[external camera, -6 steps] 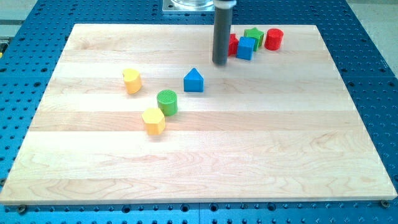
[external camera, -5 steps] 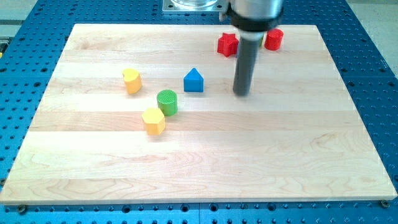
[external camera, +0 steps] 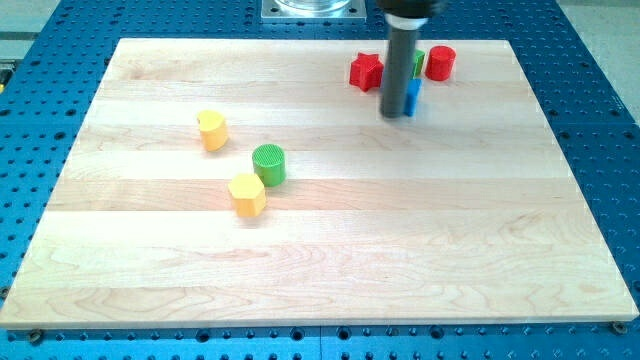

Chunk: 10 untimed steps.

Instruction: Push the green circle to the left of the blue triangle

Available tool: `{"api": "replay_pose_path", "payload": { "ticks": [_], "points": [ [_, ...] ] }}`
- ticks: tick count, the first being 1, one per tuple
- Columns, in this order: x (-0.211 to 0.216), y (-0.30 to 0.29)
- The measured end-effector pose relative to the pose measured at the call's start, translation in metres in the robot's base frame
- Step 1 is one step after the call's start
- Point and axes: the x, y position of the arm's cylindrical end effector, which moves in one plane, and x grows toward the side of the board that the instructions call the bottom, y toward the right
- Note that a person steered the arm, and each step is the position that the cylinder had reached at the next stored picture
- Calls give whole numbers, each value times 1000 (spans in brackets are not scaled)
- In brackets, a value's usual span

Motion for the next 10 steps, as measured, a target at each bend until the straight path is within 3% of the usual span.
{"api": "replay_pose_path", "payload": {
  "ticks": [1, 2, 3, 4, 6, 7, 8, 9, 10],
  "points": [
    [60, 3],
    [148, -66],
    [211, -190],
    [183, -237],
    [24, -125],
    [50, -148],
    [26, -169],
    [-18, -128],
    [-11, -51]
  ]
}}
